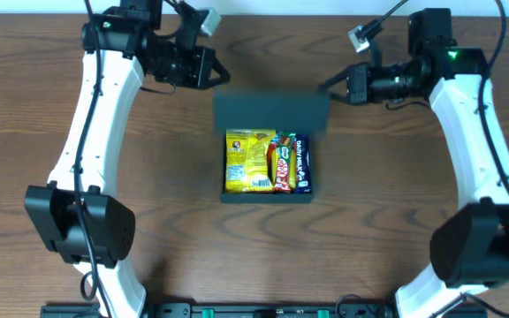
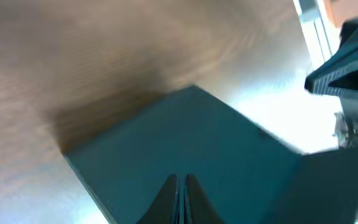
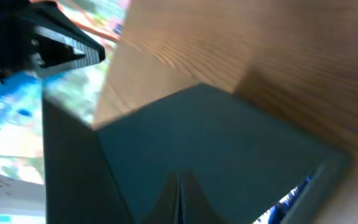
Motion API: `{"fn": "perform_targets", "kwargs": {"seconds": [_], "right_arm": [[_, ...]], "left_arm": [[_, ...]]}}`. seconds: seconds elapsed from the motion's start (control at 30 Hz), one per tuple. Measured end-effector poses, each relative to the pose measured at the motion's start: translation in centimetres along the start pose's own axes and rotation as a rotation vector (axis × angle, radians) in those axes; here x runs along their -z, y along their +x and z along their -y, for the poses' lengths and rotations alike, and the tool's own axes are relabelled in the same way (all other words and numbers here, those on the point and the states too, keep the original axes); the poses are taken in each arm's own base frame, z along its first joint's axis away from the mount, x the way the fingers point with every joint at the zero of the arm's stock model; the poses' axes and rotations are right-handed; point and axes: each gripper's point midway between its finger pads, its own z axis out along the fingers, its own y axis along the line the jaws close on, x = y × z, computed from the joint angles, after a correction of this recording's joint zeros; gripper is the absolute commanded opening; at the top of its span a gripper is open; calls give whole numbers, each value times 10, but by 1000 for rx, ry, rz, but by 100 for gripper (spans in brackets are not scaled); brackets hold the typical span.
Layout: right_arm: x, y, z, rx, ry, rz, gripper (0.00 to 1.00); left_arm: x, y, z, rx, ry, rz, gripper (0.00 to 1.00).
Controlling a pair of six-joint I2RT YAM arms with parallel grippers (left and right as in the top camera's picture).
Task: Pack container
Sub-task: 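Swing the lid forward with both grippers to close the box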
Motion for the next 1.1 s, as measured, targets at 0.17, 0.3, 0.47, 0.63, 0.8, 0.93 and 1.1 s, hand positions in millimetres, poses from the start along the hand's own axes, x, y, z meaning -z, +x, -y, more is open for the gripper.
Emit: {"fn": "perform_targets", "kwargs": {"seconds": [0.17, 0.3, 0.47, 0.63, 0.8, 0.93, 1.1], "right_arm": [[2, 12, 1, 19, 78, -38, 1], [2, 13, 6, 21, 105, -45, 2], [4, 28, 11, -8, 182, -97, 1], [25, 36, -7, 64, 334, -78, 2], [62, 66, -40, 123, 415, 15, 2], [53, 110, -31, 105, 424, 23, 2], [31, 160, -10, 92, 417, 36, 2]], "left_arm": [[-2, 17, 4, -4, 6, -66, 6], [-1, 24, 2, 10, -9, -94, 6], [4, 41, -3, 43, -68, -156, 6], [35, 48, 7, -2, -178, -128, 6], [72, 69, 35, -124, -231, 45, 6], [53, 122, 20, -79, -228, 47, 6], [24, 171, -2, 1, -224, 16, 6]]}}
